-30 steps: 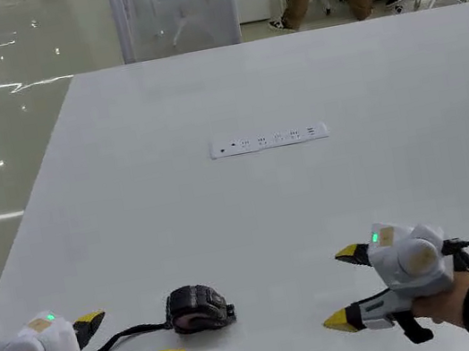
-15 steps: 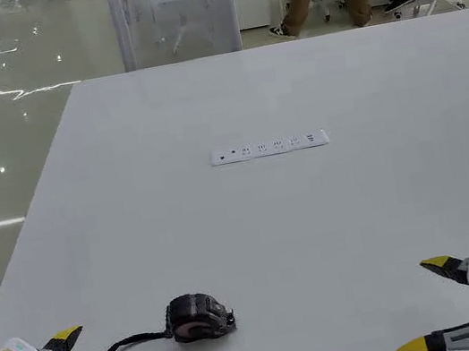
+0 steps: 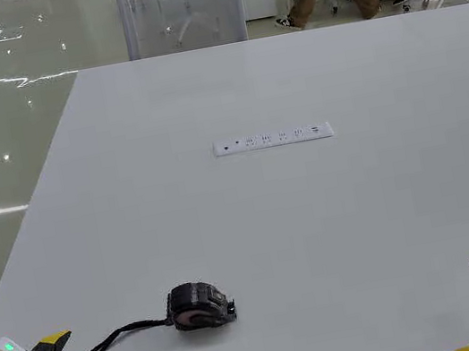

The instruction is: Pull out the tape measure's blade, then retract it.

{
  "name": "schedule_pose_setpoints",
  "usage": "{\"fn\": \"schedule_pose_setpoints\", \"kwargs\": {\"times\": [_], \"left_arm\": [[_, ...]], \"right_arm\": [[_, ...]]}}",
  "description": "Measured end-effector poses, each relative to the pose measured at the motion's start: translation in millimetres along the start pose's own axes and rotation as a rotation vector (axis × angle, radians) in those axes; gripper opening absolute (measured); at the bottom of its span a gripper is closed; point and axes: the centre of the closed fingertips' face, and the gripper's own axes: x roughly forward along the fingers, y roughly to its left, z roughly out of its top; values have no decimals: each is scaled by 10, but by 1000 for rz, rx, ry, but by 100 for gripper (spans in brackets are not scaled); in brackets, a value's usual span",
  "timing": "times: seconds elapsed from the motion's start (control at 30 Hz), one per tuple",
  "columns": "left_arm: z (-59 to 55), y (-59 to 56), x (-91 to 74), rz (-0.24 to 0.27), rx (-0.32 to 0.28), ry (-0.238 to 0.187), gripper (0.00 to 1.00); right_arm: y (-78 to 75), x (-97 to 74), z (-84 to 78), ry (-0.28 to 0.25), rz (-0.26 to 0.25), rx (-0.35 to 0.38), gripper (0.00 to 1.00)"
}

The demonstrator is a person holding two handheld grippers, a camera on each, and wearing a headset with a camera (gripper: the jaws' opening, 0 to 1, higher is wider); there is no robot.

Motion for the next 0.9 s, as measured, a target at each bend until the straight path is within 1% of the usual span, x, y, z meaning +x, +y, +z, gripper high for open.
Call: {"fn": "schedule_pose_setpoints", "kwargs": {"times": [0.03,0.13,0.23,0.33,0.47,0.7,0.9], "left_arm": [[-4,-4,-2,-1,2,0,100],[-15,-13,3,-4,6,7,100],[6,-20,11,-2,10,0,100],[30,-18,19,-2,7,-10,100],[30,-10,24,2,5,-4,100],[41,-42,40,-6,0,-1,100],[43,-46,38,-9,-3,-2,100]], "right_arm": [[9,0,-8,8,2,-18,100],[4,-20,7,-1,3,-6,100],[-2,-16,8,-5,2,3,100],[22,-3,15,-2,6,-8,100],[17,10,17,-6,5,-8,100],[43,45,55,-13,10,-12,99],[49,58,60,-11,17,-11,99]]}}
